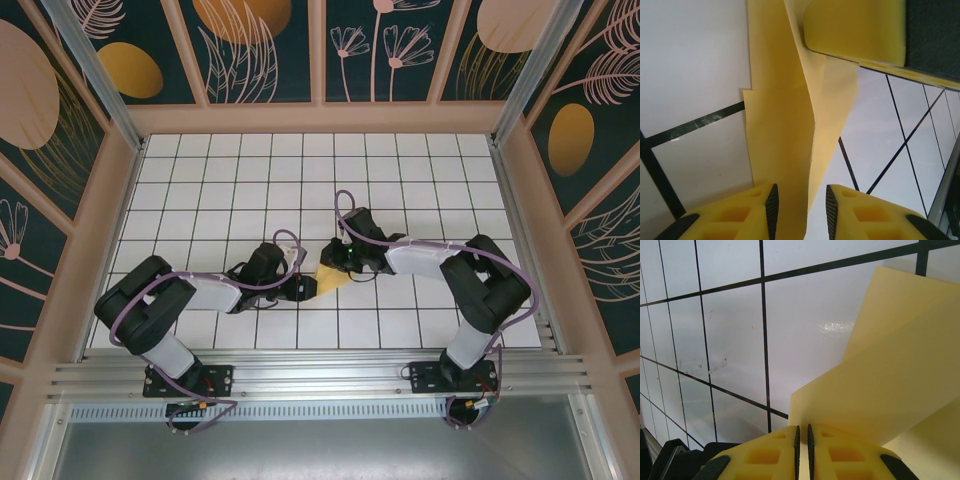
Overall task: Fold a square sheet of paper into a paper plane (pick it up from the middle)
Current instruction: Fourth fold the wing at the center of the table.
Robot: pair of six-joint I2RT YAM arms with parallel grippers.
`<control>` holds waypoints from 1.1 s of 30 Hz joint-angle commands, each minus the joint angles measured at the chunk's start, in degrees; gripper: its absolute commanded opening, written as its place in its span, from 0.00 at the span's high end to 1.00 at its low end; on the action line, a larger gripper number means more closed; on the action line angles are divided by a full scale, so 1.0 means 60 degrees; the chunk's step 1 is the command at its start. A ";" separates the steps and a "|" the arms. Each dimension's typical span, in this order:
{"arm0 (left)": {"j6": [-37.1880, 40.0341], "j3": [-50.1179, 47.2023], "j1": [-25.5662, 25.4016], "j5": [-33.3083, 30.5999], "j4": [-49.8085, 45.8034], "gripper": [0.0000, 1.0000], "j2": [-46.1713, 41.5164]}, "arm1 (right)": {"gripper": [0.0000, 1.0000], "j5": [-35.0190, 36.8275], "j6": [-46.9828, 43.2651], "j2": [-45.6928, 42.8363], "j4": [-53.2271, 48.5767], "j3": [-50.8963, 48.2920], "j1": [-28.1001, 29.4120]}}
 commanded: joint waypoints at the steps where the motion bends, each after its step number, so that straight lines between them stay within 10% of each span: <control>1: 0.0474 0.0212 0.0072 -0.0082 -0.0544 0.65 -0.0079 | 0.84 0.0244 0.0143 0.0031 -0.0319 0.0007 -0.0044; 33: 0.1081 0.1195 -0.0258 -0.0096 -0.1583 1.00 0.0907 | 0.81 0.0893 0.0597 -0.1474 -0.0352 -0.1047 -0.0078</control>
